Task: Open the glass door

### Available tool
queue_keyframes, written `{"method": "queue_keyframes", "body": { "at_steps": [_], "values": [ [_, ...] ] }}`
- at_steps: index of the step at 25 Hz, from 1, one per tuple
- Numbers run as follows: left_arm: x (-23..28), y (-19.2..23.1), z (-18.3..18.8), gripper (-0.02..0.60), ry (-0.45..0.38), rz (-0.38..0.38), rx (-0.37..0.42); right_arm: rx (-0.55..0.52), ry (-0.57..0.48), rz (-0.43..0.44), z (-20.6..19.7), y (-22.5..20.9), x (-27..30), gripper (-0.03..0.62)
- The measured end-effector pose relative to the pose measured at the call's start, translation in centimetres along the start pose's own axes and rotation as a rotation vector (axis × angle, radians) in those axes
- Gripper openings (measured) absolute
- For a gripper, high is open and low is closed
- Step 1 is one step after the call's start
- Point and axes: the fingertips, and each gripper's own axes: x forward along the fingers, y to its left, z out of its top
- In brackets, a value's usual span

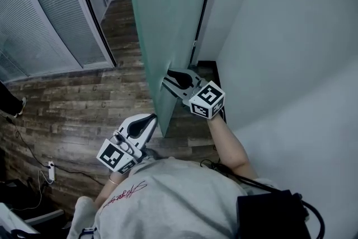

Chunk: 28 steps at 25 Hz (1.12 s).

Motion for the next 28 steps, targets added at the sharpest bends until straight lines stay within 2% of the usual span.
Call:
{"method": "queue_keyframes", "body": {
  "at_steps": [9, 15, 20, 24, 28],
  "values": [
    [2.8, -3.1, -0.8, 0.018, 0.022, -0.078, -0.009, -0.003, 0.008, 0.005, 0.0, -0.9, -5.0, 0.11],
    [4.5, -4.8, -1.1, 0.018, 0.04, -0.163, -0.012, -0.002, 0.021, 0.009, -0.3, -1.5, -7.2, 0.11],
    [7.9, -7.9, -3.8, 0.018, 0.07, -0.237, 0.004, 0.001, 0.018, -0.003, -2.4, -3.4, -11.6, 0.11],
    [7.2, -9.0, -2.2, 0.018, 0.069, -0.308, -0.007, -0.008, 0.034, -0.008, -0.7, -2.7, -11.3, 0.11],
    [6.9, -10.7, -2.6, 0.018, 0.095, -0.367, -0.025, -0.003, 0.025, -0.001, 0.0, -2.5, -12.9, 0.11]
  ]
}}
